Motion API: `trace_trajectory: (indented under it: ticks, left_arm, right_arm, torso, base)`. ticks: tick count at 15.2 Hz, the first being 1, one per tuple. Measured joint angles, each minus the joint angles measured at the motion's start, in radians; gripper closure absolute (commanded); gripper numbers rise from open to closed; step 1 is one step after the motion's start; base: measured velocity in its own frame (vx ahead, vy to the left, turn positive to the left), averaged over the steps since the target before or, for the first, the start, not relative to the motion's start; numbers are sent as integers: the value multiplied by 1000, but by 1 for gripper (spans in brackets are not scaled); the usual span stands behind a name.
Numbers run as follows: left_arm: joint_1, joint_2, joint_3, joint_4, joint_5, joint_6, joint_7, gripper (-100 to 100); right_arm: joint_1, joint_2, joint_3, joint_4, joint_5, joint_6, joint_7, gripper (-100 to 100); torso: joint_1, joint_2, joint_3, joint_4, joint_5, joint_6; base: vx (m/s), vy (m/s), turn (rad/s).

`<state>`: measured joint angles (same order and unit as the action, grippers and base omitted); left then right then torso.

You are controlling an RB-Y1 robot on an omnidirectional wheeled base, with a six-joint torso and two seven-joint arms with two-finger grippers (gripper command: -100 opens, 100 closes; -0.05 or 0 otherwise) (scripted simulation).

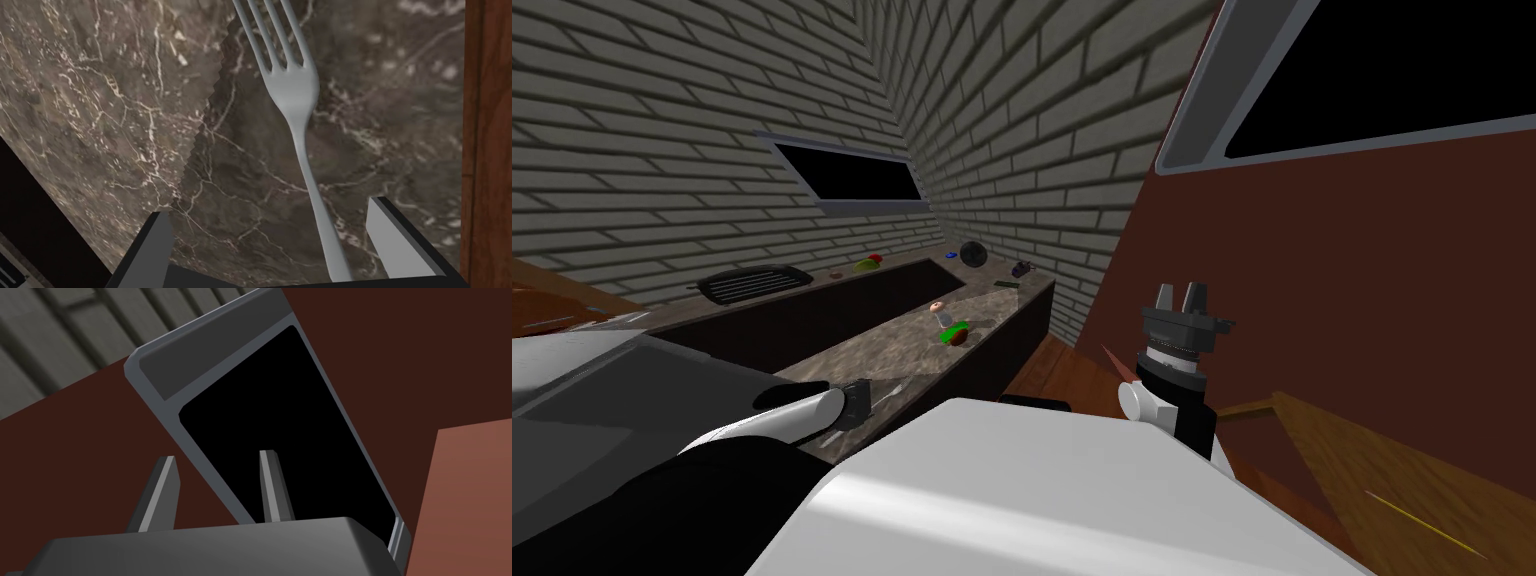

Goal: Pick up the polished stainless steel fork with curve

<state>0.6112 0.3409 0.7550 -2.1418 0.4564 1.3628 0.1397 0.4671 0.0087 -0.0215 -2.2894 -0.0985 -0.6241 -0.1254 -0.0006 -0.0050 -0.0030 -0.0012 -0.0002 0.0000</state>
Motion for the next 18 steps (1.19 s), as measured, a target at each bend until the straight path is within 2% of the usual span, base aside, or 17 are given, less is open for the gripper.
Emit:
trace_trajectory:
  ticks: [11, 18]
  left_arm:
    - [13, 2, 83, 30, 53, 208, 39, -100]
    - [17, 5, 125, 48, 80, 320, 60, -100]
  right_arm:
    - [0, 0, 0, 0, 0, 0, 0, 0]
    - [0, 0, 0, 0, 0, 0, 0, 0]
  torso:
    - [1, -1, -1, 0, 0, 0]
    - [0, 2, 1, 0, 0, 0]
  base:
    - [81, 4, -20]
    - [50, 5, -8]
